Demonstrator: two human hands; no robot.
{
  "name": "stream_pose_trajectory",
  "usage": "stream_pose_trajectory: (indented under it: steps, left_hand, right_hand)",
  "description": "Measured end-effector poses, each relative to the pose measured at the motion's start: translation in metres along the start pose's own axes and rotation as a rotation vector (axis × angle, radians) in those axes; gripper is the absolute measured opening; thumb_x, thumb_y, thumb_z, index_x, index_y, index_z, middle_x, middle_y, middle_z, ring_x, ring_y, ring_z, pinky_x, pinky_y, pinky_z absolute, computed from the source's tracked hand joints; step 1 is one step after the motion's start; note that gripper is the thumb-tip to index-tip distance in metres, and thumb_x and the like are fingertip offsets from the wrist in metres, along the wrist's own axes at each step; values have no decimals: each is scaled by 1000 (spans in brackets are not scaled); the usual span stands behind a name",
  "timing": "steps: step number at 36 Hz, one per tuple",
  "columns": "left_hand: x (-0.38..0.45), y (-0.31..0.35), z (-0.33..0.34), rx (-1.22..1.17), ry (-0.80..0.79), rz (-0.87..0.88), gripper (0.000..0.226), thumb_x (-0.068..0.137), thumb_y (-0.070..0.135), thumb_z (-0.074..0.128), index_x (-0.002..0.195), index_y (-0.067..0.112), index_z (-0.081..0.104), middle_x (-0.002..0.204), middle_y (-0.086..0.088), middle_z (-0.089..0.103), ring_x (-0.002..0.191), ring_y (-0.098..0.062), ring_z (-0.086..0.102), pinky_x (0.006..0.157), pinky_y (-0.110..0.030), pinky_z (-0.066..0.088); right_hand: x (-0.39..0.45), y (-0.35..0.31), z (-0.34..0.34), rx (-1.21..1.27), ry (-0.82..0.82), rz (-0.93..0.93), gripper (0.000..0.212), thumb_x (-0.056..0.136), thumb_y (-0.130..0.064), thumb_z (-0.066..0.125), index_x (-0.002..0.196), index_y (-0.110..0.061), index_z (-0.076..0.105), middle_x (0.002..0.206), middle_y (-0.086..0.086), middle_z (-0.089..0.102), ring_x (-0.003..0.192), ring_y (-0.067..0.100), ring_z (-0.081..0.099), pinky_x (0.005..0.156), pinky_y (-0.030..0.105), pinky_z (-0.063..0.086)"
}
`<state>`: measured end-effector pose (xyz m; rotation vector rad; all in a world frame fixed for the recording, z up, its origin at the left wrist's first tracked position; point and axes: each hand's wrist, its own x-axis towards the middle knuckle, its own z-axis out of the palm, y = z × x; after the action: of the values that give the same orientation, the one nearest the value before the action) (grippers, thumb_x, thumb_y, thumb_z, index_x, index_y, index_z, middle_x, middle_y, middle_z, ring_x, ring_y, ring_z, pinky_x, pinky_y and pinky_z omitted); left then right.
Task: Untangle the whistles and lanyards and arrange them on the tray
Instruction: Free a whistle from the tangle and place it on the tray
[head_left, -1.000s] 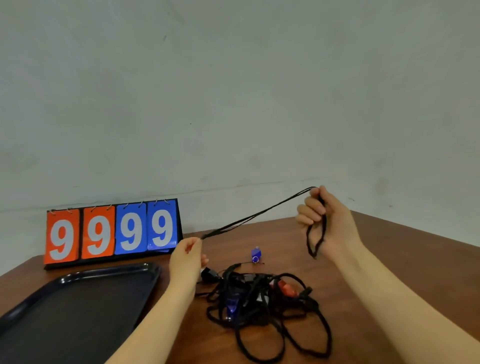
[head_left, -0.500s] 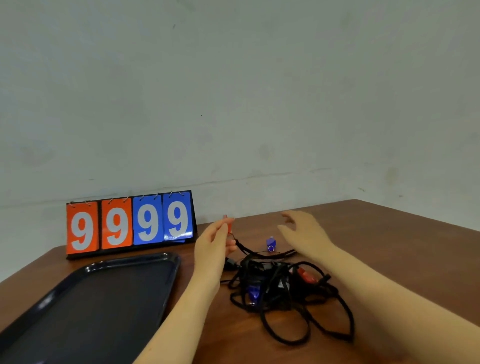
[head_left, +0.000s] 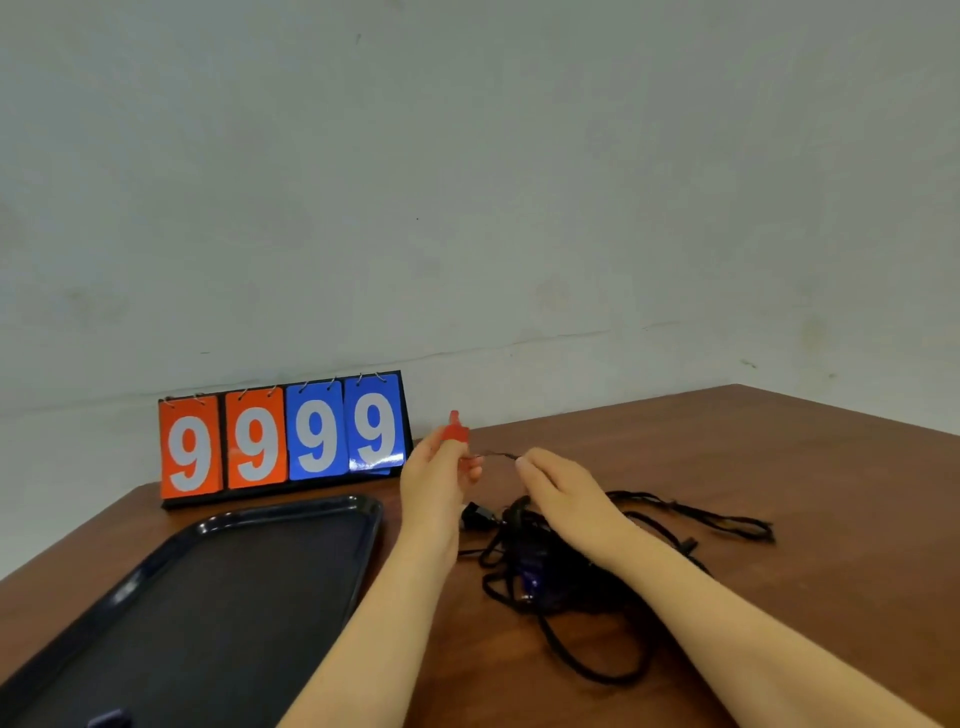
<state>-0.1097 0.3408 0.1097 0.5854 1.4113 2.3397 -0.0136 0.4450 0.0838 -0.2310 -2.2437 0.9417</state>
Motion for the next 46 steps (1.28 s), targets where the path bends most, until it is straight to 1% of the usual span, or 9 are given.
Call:
stream_pose_trajectory:
  steps: [6, 11, 15, 17, 19, 22, 29, 36, 46]
  left_hand:
    - [-4, -2, -4, 64, -38, -66, 13, 89, 4, 60, 102, 4, 62, 95, -10, 64, 85, -18, 62, 75, -28, 52]
    - [-6, -3, -3, 83, -82, -39, 26, 91, 0, 58, 116, 3, 54, 104, -12, 62, 84, -17, 64, 85, -29, 54]
    - [-7, -9, -5, 442, -178, 37, 35, 92, 12, 59, 127, 14, 57, 110, -2, 65, 92, -12, 68, 91, -32, 54]
    - [-9, -11, -4, 688, -250, 79, 22, 93, 22, 59, 114, 21, 66, 96, 6, 70, 87, -6, 68, 91, -32, 54]
    - [-13, -13, -2, 825, -336, 87, 13, 95, 30, 56, 99, 27, 68, 88, 7, 70, 81, -3, 68, 85, -25, 55]
    - [-15, -15, 0, 866, -406, 68, 11, 98, 30, 51, 103, 29, 61, 95, 8, 66, 84, -5, 66, 76, -19, 53]
    - [-12, -11, -2, 605, -363, 6, 17, 97, 26, 53, 104, 23, 68, 99, 3, 72, 98, -16, 65, 95, -33, 52]
    - [-9, -7, -4, 222, -262, -126, 17, 92, 13, 60, 107, 7, 67, 97, -7, 74, 83, -13, 67, 72, -25, 52]
    - [-8, -8, -3, -20, -308, -152, 12, 91, -1, 56, 102, 0, 62, 89, -10, 75, 92, -21, 71, 84, -32, 54]
  right_hand:
    - [0, 2, -16, 228, 234, 103, 32, 101, -26, 42, 73, -13, 50, 65, 5, 39, 56, 12, 36, 57, 27, 32]
    - [2, 5, -22, 289, 380, 171, 29, 100, -26, 44, 83, -10, 60, 56, -3, 40, 46, 4, 37, 49, 17, 35]
    - [3, 8, -27, 286, 444, 211, 28, 100, -27, 44, 88, -13, 64, 69, 2, 50, 59, 7, 44, 53, 17, 39]
    - [4, 8, -27, 293, 456, 214, 27, 100, -26, 44, 89, -15, 65, 71, 1, 52, 62, 9, 45, 55, 17, 41]
    - [4, 8, -28, 313, 474, 223, 26, 100, -25, 44, 87, -16, 65, 66, -2, 50, 59, 7, 45, 56, 19, 41]
    - [7, 11, -31, 395, 503, 271, 27, 101, -24, 43, 85, -17, 65, 55, -7, 42, 45, 0, 41, 54, 22, 35]
    - [8, 15, -31, 465, 481, 312, 27, 102, -22, 42, 89, -16, 65, 52, -6, 39, 41, 0, 41, 55, 21, 33]
    - [6, 15, -30, 337, 438, 284, 20, 96, -26, 56, 90, -11, 68, 62, -9, 53, 55, -1, 49, 59, 18, 37]
    - [5, 16, -26, 161, 359, 237, 17, 97, -26, 52, 92, -20, 66, 89, -9, 66, 81, -3, 56, 65, 12, 39]
